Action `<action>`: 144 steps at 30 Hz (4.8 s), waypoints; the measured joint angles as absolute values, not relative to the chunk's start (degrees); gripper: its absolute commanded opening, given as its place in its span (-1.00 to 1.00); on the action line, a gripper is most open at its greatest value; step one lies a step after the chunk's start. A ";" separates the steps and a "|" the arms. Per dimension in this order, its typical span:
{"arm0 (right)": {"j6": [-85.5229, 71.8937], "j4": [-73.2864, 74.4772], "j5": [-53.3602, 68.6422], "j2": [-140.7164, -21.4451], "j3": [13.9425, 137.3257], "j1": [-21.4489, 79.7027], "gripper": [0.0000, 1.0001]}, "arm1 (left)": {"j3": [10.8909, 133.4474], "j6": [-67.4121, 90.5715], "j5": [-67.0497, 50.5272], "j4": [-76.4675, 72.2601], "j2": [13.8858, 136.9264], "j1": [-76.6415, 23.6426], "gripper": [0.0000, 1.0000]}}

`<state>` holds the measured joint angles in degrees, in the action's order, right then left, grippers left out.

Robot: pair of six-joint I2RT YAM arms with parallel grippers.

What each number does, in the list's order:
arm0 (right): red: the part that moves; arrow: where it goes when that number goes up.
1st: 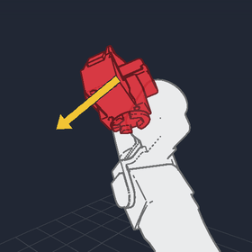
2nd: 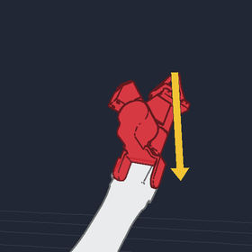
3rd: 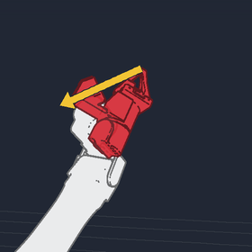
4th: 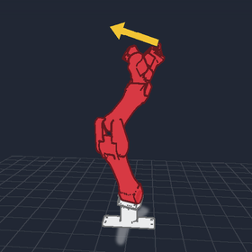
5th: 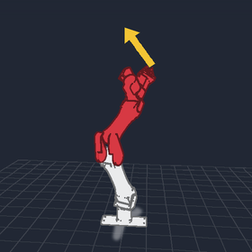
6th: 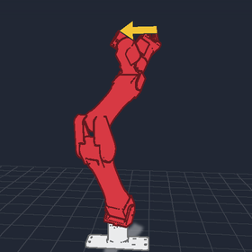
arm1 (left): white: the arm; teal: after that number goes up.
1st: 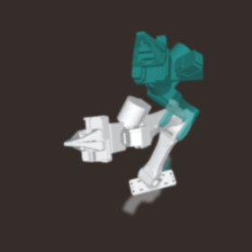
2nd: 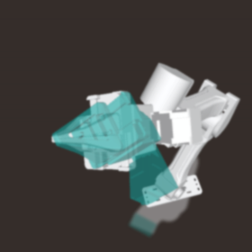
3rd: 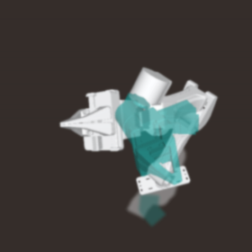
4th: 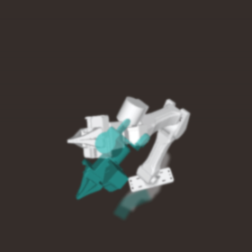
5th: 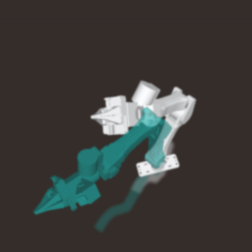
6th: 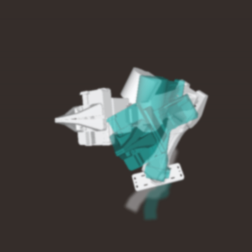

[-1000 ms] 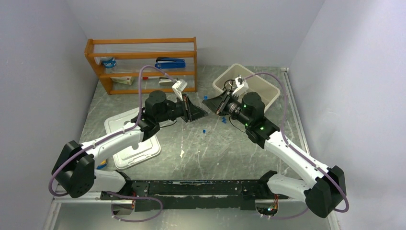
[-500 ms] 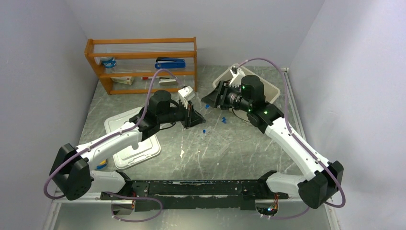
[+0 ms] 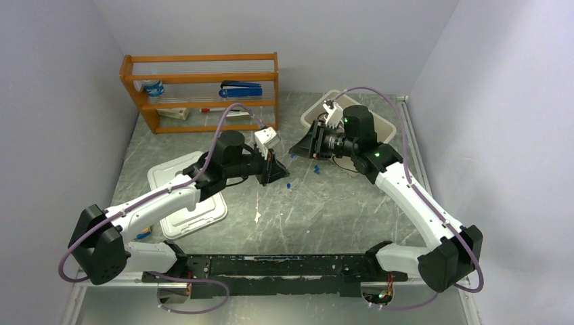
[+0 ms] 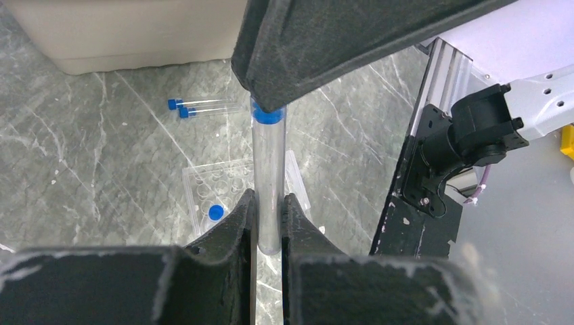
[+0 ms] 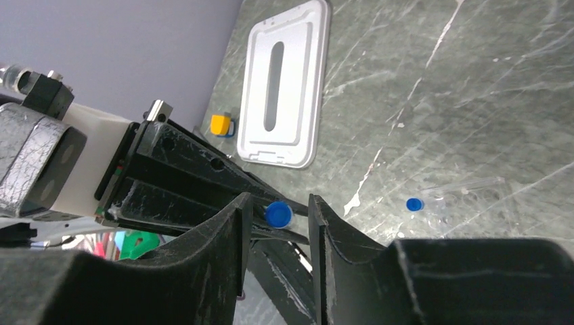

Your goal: Organize the chemistry lab equipment

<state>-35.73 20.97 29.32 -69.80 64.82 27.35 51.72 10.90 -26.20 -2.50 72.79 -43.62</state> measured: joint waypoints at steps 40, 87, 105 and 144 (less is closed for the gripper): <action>-16.56 16.01 -12.64 -60.29 49.56 44.21 -0.87 | 56.73 26.74 -7.35 11.29 69.10 -23.97 0.60; -14.09 -9.19 -30.52 -69.12 30.63 60.99 -0.90 | 53.71 26.57 -14.63 14.39 70.41 -19.05 0.54; -19.11 -9.37 -32.38 -74.63 31.55 60.97 -0.47 | 53.47 26.33 -14.63 14.37 70.28 -19.05 0.55; -17.61 15.75 -22.52 -86.06 46.92 35.53 -0.04 | 50.15 25.06 -21.71 12.23 67.59 -19.05 0.60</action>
<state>-17.61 15.75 -22.52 -86.06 46.92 35.53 50.15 25.06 -21.71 12.23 67.59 -19.05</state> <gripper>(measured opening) 0.480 0.798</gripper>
